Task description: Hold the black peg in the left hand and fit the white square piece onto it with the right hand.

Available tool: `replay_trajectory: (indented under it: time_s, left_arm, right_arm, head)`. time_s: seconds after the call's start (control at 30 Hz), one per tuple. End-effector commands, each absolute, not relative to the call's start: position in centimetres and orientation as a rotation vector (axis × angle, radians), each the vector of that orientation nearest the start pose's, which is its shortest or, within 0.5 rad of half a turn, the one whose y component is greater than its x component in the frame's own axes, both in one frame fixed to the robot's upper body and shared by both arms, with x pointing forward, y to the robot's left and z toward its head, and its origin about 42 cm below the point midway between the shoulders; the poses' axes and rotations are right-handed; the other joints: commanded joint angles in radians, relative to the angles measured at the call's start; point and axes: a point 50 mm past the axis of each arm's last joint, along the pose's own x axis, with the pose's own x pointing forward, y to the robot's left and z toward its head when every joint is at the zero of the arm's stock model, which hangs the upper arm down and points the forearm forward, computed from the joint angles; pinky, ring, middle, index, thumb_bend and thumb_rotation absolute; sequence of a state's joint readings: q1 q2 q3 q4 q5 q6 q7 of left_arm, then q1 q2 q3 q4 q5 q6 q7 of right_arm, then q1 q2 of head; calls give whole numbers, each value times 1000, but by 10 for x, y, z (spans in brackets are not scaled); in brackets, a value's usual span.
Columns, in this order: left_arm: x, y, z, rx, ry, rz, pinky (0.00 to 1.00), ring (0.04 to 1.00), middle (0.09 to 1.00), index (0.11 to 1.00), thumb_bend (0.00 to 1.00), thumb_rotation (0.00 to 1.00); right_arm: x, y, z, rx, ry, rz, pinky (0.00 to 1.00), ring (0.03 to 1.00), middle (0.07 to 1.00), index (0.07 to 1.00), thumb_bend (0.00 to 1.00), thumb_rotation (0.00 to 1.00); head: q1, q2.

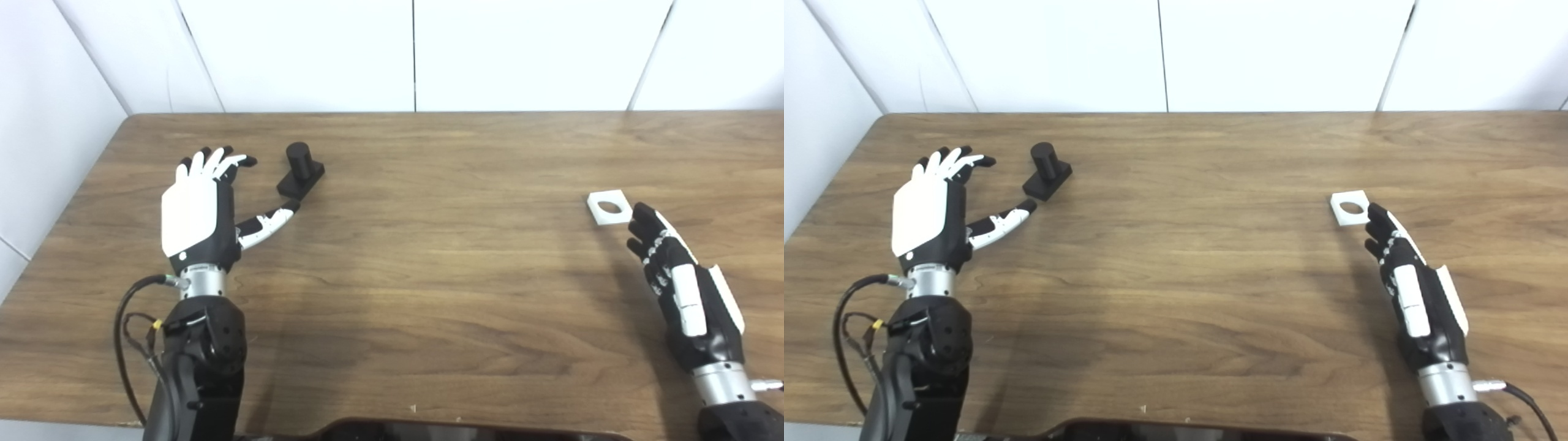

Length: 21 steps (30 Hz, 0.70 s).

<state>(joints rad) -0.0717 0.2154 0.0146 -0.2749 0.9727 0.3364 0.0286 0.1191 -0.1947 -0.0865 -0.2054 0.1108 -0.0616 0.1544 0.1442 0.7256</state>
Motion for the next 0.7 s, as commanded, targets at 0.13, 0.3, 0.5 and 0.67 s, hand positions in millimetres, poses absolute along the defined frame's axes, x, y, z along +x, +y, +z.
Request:
replay_trajectory:
  time_s: [0.13, 0.3, 0.5, 0.67]
  left_arm:
    - [326, 291, 207, 1206, -100, 365, 1000, 977, 925, 751, 760, 541]
    - [343, 293, 205, 1240, -71, 347, 1000, 981, 930, 736, 749, 555]
    - [358, 296, 202, 1269, -33, 335, 1000, 983, 930, 738, 748, 565]
    - [367, 300, 198, 1286, -6, 332, 1000, 978, 924, 734, 754, 567]
  right_arm:
    - [243, -279, 128, -96, -169, 69, 945, 953, 947, 908, 642, 984]
    - [241, -279, 126, -104, -173, 65, 938, 948, 944, 905, 622, 994]
    - [238, -278, 126, -104, -170, 59, 938, 941, 942, 905, 602, 997]
    - [236, -278, 125, -88, -168, 58, 951, 945, 944, 907, 600, 988]
  head:
    - [-8, -3]
    - [-11, -4]
    - [-15, -2]
    - [-15, -1]
